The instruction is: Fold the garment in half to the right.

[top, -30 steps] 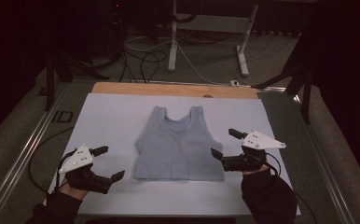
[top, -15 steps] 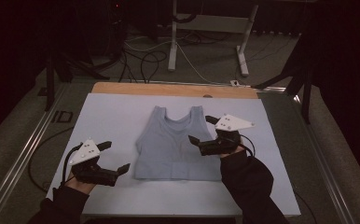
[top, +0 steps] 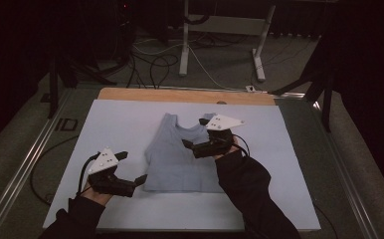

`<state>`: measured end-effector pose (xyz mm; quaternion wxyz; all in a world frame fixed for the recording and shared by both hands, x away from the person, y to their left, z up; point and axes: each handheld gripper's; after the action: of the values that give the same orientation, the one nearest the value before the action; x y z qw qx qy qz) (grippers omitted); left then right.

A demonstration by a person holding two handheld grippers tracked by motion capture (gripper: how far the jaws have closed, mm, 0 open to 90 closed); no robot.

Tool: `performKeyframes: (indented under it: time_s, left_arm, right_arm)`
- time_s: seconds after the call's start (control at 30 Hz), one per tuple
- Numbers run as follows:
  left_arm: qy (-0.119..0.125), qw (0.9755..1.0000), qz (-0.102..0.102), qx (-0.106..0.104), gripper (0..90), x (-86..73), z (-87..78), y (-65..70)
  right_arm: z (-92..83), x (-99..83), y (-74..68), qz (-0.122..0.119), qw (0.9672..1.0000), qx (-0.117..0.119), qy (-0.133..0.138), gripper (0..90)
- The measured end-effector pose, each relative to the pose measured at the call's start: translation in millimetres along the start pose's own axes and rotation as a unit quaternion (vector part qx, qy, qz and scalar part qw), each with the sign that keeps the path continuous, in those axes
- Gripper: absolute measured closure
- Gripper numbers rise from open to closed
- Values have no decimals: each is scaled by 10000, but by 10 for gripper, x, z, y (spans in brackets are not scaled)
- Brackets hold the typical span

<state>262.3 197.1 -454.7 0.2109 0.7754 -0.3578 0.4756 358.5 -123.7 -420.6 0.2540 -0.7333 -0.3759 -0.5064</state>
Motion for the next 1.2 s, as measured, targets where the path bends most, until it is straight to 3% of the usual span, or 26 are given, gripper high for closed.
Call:
performKeyframes:
  time_s: [0.13, 0.23, 0.33, 0.43, 0.53, 0.57, 0.77, 0.93, 1.13, 1.2]
  left_arm:
    - [-48, 9999, -27, 104, 2, -9, 64, 3]
    - [-109, 9999, -129, 25, 2, -30, 123, -31]
    - [-276, 9994, -184, -44, 2, -65, 196, -42]
    - [-474, 9981, -388, -114, 2, -124, 267, -77]
    - [-628, 9969, -467, -88, 3, -158, 302, -94]
    - [-770, 9957, -507, -82, 3, -190, 330, -103]
    - [-1091, 9906, -785, -261, 4, -296, 403, -130]
    - [-1365, 9862, -864, -356, 55, -364, 485, -122]
    - [-1591, 9811, -993, -472, 203, -419, 585, -98]
    - [-1611, 9805, -977, -565, 273, -430, 608, -81]
  right_arm:
    - [154, 3, -4, 109, 9999, 45, -62, 85]
    - [257, 9, 8, 39, 9999, 116, -114, 85]
    - [353, 22, 8, 25, 9998, 144, -158, 85]
    - [441, 31, 7, 41, 9997, 197, -163, 85]
    - [519, 26, -3, 68, 9995, 208, -221, 85]
    - [543, 19, -6, 52, 9995, 214, -235, 85]
    - [624, -16, -34, 4, 9991, 243, -343, 85]
    - [666, -39, -35, 25, 9989, 241, -391, 85]
    - [714, -59, -32, 26, 9987, 252, -446, 85]
    - [728, -62, -34, 16, 9986, 247, -465, 85]
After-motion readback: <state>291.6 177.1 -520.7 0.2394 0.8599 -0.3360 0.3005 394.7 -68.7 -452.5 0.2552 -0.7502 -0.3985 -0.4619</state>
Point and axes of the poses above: each handheld gripper's, and its own axes: z roughly forward along the jaws, x roughly out of its top, y roughly to its right, and after that the axes turned 4 degrees about z, right-handed
